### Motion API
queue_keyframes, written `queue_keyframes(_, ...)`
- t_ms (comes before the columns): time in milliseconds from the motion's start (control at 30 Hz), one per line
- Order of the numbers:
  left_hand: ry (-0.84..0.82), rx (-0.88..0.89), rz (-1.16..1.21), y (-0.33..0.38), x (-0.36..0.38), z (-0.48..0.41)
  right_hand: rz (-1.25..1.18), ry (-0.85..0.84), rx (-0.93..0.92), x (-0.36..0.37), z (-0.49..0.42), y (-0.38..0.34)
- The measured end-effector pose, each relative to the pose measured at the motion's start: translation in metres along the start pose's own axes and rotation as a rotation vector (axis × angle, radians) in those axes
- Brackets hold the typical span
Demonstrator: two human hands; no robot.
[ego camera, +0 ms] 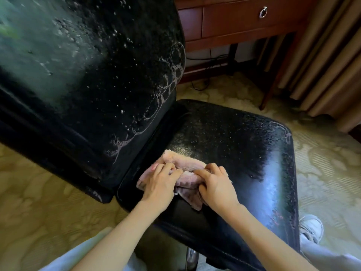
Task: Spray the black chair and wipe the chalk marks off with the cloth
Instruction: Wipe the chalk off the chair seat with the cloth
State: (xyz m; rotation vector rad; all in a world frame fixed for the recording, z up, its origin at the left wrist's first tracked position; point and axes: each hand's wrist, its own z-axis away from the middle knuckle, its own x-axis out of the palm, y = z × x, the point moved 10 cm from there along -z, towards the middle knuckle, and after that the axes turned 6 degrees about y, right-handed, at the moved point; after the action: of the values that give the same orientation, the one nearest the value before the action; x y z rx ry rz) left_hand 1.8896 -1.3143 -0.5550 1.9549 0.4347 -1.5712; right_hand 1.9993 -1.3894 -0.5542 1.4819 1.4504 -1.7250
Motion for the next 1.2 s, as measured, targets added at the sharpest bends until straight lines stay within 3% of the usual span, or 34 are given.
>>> queue_keyframes(533, 0.127, -0.039, 0.001, -0.008, 0.038, -0.24, 0.095, 0.095, 0.042, -0.019, -0.195, 0.106)
queue_keyframes(733, 0.07, -0.001, 0.023, 0.009, 0.056, -0.3, 0.117, 0.109, 0.074, -0.028, -0.246, 0.158)
queue_keyframes(1000, -0.065, 0.036, -0.021, 0.031, 0.049, -0.258, 0.045, 0.069, 0.106, -0.03, -0.201, 0.149)
queue_keyframes(1200, -0.117, 0.082, 0.041, 0.066, 0.034, -0.153, 0.018, 0.05, 0.122, -0.04, -0.088, 0.125)
